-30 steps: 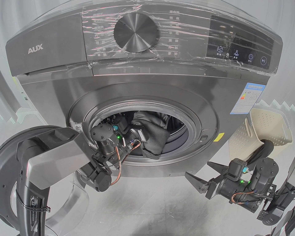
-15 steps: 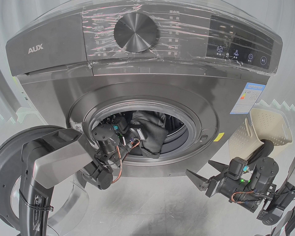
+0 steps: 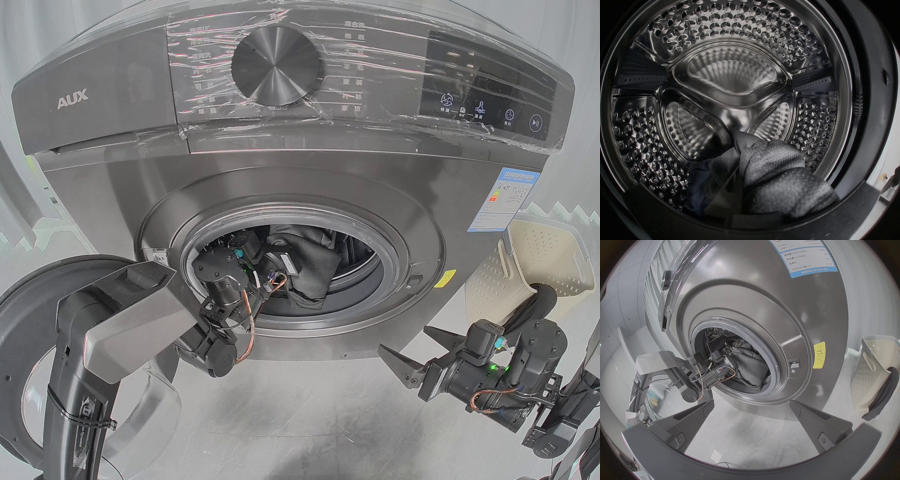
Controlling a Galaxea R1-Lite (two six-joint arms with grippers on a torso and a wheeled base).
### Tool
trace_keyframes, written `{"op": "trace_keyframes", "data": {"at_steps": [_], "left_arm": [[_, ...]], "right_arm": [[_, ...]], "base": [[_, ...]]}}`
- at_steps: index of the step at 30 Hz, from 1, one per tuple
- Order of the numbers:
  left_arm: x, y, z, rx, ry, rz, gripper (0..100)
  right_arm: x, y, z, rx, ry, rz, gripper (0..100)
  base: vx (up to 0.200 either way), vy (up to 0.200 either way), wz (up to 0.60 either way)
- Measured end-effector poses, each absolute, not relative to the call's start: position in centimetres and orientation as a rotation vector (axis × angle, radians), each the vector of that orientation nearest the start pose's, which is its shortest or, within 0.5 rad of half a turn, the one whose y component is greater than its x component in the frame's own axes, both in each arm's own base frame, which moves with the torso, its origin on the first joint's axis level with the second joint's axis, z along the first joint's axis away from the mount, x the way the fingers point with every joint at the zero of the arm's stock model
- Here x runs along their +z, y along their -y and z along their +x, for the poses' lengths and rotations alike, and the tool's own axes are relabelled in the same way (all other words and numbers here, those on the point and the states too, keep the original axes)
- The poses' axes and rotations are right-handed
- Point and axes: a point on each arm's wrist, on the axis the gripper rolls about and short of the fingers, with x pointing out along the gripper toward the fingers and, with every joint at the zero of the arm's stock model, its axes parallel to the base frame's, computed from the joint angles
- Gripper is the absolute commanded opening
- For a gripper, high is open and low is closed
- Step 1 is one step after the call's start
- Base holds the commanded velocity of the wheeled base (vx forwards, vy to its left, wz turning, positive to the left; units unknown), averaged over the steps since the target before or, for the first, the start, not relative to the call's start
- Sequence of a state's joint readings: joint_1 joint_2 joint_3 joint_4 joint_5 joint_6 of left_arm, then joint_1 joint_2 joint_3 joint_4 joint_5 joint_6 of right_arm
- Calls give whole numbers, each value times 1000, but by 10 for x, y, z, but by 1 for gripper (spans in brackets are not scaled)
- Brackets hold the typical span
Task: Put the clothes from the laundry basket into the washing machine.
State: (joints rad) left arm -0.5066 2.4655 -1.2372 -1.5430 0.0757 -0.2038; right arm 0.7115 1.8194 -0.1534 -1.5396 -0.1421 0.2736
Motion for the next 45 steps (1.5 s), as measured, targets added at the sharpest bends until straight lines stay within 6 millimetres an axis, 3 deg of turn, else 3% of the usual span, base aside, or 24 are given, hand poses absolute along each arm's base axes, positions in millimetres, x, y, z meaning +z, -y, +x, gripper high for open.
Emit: {"op": "trace_keyframes", "data": {"at_steps": [15,16,22,26,38,41,45], "left_arm": [[96,218,429,-401,334,-311,0],[97,217,431,-397,340,-312,100],[94,217,435,-395,340,-319,100],[80,217,430,-392,265,-298,100],[30,215,375,-440,-179,-124,100],[33,216,372,-448,-211,-101,100],[53,224,382,-461,-153,-114,100]], "right_arm": [[98,-151,181,549,-184,212,100],[98,-152,181,549,-184,212,100],[97,-152,181,549,-188,213,100],[97,-152,181,547,-190,212,100],[96,-151,183,544,-191,206,100],[96,-154,184,552,-186,206,100],[99,-160,191,568,-165,213,100]], "base": [[0,0,0],[0,0,0],[0,0,0],[0,0,0],[0,0,0],[0,0,0],[0,0,0]]}}
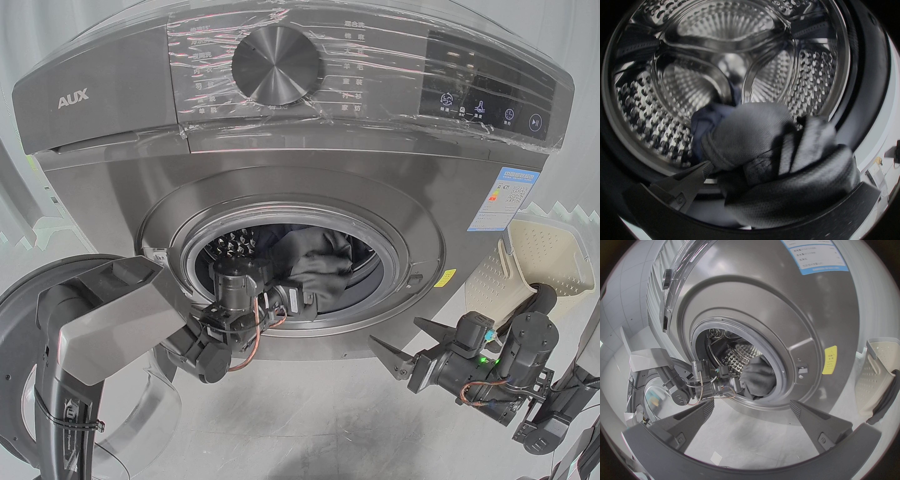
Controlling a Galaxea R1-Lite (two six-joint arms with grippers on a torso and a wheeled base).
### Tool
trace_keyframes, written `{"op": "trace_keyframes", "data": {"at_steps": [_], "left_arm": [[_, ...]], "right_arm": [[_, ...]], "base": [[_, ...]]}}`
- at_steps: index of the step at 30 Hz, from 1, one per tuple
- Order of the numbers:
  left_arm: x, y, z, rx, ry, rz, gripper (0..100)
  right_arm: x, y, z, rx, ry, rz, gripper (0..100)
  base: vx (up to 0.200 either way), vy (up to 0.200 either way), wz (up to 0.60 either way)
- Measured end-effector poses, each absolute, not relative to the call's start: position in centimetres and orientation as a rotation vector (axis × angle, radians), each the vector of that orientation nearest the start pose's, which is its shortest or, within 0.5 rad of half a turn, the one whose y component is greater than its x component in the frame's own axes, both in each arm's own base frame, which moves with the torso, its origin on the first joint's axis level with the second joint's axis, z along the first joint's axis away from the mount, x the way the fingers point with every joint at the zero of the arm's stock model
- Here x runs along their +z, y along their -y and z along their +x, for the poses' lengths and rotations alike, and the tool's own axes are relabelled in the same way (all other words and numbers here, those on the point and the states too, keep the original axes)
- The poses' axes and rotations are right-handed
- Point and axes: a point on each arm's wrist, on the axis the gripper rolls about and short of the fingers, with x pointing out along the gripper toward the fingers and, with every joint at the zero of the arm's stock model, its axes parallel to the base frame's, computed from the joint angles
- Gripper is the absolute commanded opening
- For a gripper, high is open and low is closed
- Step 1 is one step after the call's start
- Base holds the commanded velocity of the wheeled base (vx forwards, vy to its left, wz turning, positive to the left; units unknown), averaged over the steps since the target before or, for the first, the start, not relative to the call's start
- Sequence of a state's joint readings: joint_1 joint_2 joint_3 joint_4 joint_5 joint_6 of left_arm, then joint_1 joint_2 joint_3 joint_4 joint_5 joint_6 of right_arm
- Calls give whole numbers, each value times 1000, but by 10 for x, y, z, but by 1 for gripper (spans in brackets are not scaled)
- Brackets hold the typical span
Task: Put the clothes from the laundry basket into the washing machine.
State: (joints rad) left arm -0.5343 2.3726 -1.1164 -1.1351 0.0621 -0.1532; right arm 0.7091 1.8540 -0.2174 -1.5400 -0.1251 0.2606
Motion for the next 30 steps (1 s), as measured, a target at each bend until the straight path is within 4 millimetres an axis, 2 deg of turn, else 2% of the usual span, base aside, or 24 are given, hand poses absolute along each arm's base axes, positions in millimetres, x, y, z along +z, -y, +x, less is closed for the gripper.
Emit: {"op": "trace_keyframes", "data": {"at_steps": [3,4,8,14,21,25,30], "left_arm": [[72,231,391,-468,-85,-135,100],[79,233,395,-470,-58,-143,0],[98,241,408,-466,39,-174,0],[107,248,428,-410,135,-210,0],[115,246,455,-321,230,-249,0],[106,244,461,-301,219,-245,0],[73,243,456,-293,117,-206,0]], "right_arm": [[101,-167,198,587,-146,222,100],[101,-169,201,593,-141,224,100],[100,-177,211,614,-132,224,100],[92,-179,216,618,-147,196,100],[90,-177,218,629,-147,162,100],[90,-174,220,622,-147,158,100],[90,-171,222,614,-146,157,100]], "base": [[0,0,0],[0,0,0],[0,0,0],[0,0,0],[0,0,0],[0,0,0],[0,0,0]]}}
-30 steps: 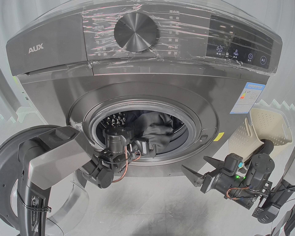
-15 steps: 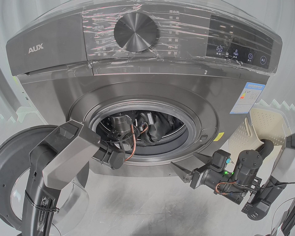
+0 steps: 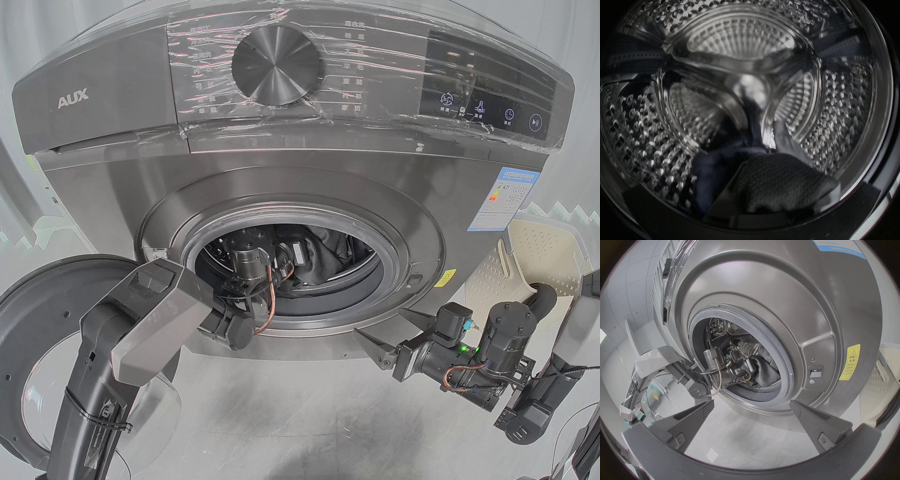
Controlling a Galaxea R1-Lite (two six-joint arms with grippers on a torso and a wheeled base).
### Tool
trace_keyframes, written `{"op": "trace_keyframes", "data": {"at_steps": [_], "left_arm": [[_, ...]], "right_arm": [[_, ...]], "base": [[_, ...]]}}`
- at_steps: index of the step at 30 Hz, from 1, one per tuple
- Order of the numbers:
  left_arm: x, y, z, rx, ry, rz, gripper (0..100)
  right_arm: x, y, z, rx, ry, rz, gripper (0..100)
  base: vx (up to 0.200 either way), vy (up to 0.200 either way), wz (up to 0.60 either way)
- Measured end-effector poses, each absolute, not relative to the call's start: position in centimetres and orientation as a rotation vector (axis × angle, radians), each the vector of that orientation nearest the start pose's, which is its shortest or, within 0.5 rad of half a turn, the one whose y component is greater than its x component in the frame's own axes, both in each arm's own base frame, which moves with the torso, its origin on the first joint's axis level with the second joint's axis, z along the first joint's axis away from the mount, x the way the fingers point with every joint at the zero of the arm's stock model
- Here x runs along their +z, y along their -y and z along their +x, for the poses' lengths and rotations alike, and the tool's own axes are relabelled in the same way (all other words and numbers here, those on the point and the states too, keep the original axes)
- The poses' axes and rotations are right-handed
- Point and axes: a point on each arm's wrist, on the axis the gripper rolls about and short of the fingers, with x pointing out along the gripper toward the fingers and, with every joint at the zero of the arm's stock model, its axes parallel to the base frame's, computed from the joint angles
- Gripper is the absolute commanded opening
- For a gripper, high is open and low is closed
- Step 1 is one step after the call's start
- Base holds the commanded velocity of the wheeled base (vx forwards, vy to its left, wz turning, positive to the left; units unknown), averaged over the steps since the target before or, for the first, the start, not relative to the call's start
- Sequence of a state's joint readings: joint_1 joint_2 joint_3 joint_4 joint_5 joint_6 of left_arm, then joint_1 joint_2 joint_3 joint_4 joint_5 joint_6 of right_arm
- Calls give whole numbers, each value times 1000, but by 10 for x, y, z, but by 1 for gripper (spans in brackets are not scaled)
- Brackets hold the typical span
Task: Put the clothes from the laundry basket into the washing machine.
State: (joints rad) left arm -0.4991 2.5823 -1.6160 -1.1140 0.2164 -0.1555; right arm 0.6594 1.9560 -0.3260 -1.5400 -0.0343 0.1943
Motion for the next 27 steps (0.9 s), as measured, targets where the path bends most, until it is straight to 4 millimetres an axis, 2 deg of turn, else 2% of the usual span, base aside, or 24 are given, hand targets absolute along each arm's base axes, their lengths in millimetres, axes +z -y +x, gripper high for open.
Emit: {"op": "trace_keyframes", "data": {"at_steps": [1,5,9,19,27], "left_arm": [[67,244,453,-296,93,-196,100],[49,246,439,-326,6,-163,100],[45,248,422,-366,-53,-143,100],[51,247,377,-460,-188,-96,100],[64,250,363,-515,-179,-100,100]], "right_arm": [[90,-170,222,614,-147,157,100],[89,-170,222,611,-149,156,100],[89,-171,221,614,-151,154,100],[89,-172,221,619,-151,162,100],[93,-170,218,622,-142,167,100]], "base": [[0,0,0],[0,0,0],[0,0,0],[0,0,0],[0,0,0]]}}
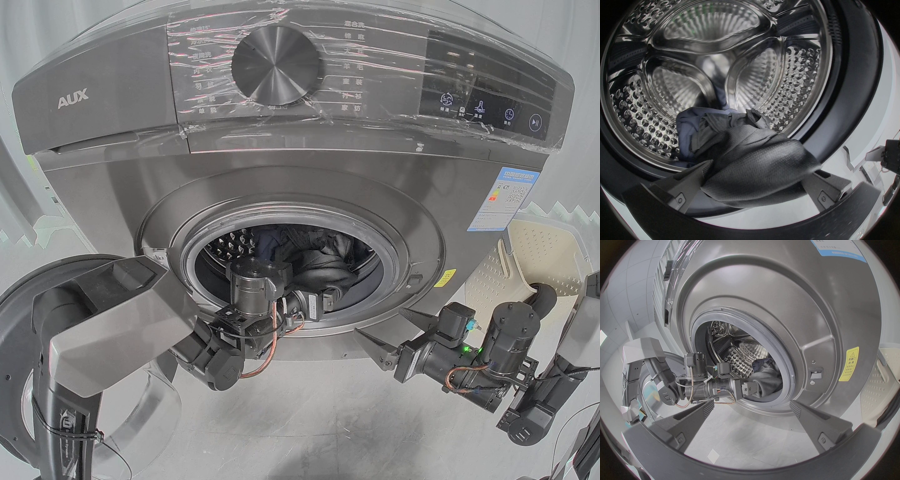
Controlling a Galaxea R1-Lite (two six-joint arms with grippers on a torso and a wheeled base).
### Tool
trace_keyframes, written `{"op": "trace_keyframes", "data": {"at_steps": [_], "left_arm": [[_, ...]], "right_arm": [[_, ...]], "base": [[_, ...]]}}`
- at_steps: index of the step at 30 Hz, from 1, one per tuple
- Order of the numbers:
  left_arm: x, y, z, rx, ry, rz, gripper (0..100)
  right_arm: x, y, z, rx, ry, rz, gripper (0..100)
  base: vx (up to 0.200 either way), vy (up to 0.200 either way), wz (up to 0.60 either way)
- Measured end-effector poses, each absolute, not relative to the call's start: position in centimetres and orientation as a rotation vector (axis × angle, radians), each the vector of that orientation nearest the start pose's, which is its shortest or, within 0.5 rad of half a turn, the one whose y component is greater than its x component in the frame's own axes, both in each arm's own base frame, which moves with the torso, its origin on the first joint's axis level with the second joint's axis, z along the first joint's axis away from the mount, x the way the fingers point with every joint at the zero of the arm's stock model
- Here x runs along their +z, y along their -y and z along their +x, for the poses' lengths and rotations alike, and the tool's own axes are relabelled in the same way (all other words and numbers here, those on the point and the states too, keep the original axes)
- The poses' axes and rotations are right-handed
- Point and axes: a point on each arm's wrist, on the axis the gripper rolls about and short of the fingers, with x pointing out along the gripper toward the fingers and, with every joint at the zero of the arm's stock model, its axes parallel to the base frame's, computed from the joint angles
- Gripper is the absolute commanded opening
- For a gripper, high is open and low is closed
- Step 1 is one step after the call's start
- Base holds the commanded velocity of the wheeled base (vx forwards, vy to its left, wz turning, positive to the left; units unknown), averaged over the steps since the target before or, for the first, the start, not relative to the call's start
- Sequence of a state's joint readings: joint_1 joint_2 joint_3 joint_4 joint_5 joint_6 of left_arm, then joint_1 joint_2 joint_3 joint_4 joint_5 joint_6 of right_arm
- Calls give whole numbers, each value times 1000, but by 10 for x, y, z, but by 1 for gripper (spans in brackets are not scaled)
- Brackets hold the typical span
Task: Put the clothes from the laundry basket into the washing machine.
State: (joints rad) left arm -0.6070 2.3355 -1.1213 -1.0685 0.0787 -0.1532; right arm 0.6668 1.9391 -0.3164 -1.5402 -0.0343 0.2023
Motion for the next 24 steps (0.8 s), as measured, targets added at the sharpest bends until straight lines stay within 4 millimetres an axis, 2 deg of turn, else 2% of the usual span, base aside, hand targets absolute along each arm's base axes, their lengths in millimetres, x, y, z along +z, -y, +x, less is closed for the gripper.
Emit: {"op": "trace_keyframes", "data": {"at_steps": [6,17,24], "left_arm": [[73,253,355,-547,-155,-109,100],[71,249,349,-548,-131,-123,100],[75,250,354,-542,-95,-123,100]], "right_arm": [[95,-169,216,623,-137,167,100],[99,-168,216,622,-121,166,100],[102,-165,216,628,-112,175,100]], "base": [[0,0,0],[0,0,0],[0,0,0]]}}
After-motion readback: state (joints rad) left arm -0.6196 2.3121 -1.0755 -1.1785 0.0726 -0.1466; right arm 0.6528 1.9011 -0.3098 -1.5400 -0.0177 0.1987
